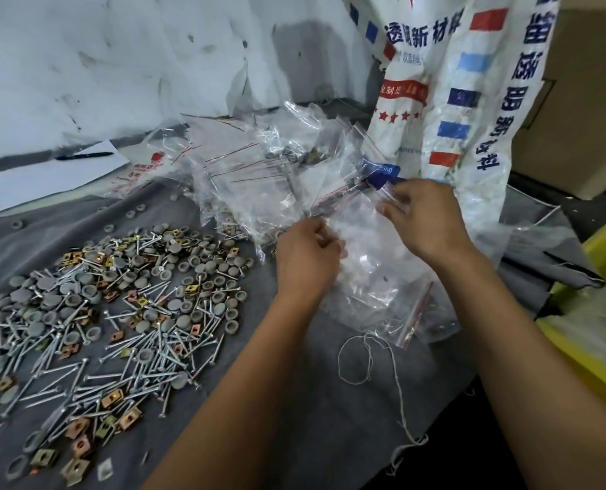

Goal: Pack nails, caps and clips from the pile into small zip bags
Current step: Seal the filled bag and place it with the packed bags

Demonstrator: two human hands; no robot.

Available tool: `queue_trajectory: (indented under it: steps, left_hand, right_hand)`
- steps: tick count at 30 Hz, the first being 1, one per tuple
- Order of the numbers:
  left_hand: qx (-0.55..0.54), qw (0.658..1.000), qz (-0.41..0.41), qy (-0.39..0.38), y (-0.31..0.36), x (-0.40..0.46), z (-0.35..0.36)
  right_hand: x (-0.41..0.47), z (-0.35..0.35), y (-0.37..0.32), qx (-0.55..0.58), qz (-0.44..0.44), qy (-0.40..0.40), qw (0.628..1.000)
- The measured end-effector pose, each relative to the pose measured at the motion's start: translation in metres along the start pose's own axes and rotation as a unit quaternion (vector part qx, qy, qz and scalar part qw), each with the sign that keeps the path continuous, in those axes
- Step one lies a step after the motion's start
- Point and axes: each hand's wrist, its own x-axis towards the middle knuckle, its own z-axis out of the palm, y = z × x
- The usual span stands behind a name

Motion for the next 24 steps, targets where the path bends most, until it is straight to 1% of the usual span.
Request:
queue_trajectory:
  steps: [2,5,8,10,12,13,14,15,18,20,21,24]
  left_hand:
    - [0.002,1.000,-0.002,0.002,0.003,0.003,-0.008]
    - [0.015,1.000,0.006,0.004,0.006,0.003,-0.018]
    - [-0.013,0.999,0.012,0.027,0.009,0.001,-0.026]
    - [-0.087,0.996,-0.011,0.033,0.011,0.001,-0.034]
    - [-0.209,0.976,-0.054,0.042,0.012,0.001,-0.045]
    - [-0.265,0.960,-0.072,0.052,0.012,0.001,-0.053]
    - [-0.300,0.948,-0.079,0.067,0.012,0.000,-0.062]
    - [-0.309,0.944,-0.074,0.091,0.009,-0.001,-0.073]
    - [-0.266,0.947,-0.046,0.176,-0.005,-0.006,-0.112]
    - [-0.211,0.949,-0.028,0.235,-0.022,-0.011,-0.140]
    - [-0.186,0.948,-0.018,0.256,-0.031,-0.015,-0.154]
    - [-0.136,0.941,0.004,0.310,-0.058,-0.028,-0.197]
  right_hand:
    - [0.000,0.002,-0.004,-0.017,-0.032,0.007,0.999]
    - [-0.002,0.005,-0.011,-0.019,-0.034,0.006,0.999]
    - [-0.003,0.000,-0.020,0.027,-0.044,0.075,0.996]
    - [-0.002,-0.005,-0.030,0.079,-0.030,0.094,0.992]
    - [-0.001,-0.007,-0.044,0.150,0.003,0.086,0.985]
    - [-0.001,-0.005,-0.053,0.193,0.019,0.070,0.978]
    - [-0.002,-0.002,-0.062,0.242,0.036,0.045,0.968]
    - [-0.003,0.002,-0.073,0.293,0.051,0.010,0.955]
    - [-0.008,0.018,-0.103,0.402,0.064,-0.129,0.904]
    - [-0.015,0.034,-0.128,0.420,0.048,-0.204,0.883]
    - [-0.019,0.043,-0.141,0.422,0.039,-0.224,0.877]
    - [-0.034,0.070,-0.184,0.439,0.010,-0.242,0.865]
